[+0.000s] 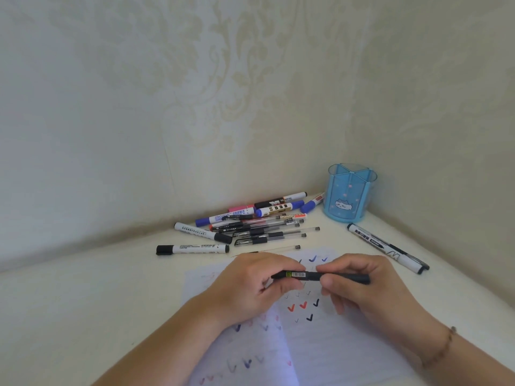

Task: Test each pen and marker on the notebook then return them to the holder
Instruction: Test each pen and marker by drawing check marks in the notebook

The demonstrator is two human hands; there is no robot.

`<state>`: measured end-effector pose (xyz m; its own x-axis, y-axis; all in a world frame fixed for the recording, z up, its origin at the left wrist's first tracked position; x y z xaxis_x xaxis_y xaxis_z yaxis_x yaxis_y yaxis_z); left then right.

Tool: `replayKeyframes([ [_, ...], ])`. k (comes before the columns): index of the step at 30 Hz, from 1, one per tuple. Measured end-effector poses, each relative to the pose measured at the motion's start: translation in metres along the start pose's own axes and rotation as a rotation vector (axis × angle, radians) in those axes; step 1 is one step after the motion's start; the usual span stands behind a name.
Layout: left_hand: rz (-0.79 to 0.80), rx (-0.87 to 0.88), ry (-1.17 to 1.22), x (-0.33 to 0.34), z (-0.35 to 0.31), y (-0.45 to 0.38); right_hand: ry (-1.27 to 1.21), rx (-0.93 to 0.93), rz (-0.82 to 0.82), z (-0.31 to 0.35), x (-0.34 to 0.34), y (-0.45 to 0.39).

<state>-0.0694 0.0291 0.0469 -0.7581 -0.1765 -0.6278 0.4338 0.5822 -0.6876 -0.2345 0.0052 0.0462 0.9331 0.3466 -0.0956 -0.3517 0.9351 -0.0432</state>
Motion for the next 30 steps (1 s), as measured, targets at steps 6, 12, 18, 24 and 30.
replayKeyframes([
  [6,0.030,-0.193,0.110,0.004,0.015,0.004,0.154,-0.042,0.002,0.010,0.009,-0.006],
  [12,-0.129,-0.169,0.070,-0.022,0.011,-0.003,0.091,-0.008,0.009,0.018,0.025,-0.015],
  [18,-0.140,-0.268,-0.020,-0.062,0.019,0.000,-0.035,-0.015,-0.081,0.031,0.026,-0.034],
  [24,-0.061,-0.322,-0.256,-0.149,-0.019,0.034,-0.089,-0.098,0.054,0.069,0.108,-0.040],
  [30,-0.131,-0.543,-0.433,-0.265,-0.076,0.126,-0.101,-0.156,0.326,0.109,0.236,-0.006],
])
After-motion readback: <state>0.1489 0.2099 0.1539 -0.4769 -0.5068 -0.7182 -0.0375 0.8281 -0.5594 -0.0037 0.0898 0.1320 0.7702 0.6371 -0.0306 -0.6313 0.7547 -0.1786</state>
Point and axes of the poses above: each hand's wrist, its own y-axis away from the middle knuckle, its own x-axis out of the palm, z = x × y, the point moved 7 cm from there along -y, towards the middle knuckle, and after that the axes turned 6 degrees about x, right-handed, at the moved point
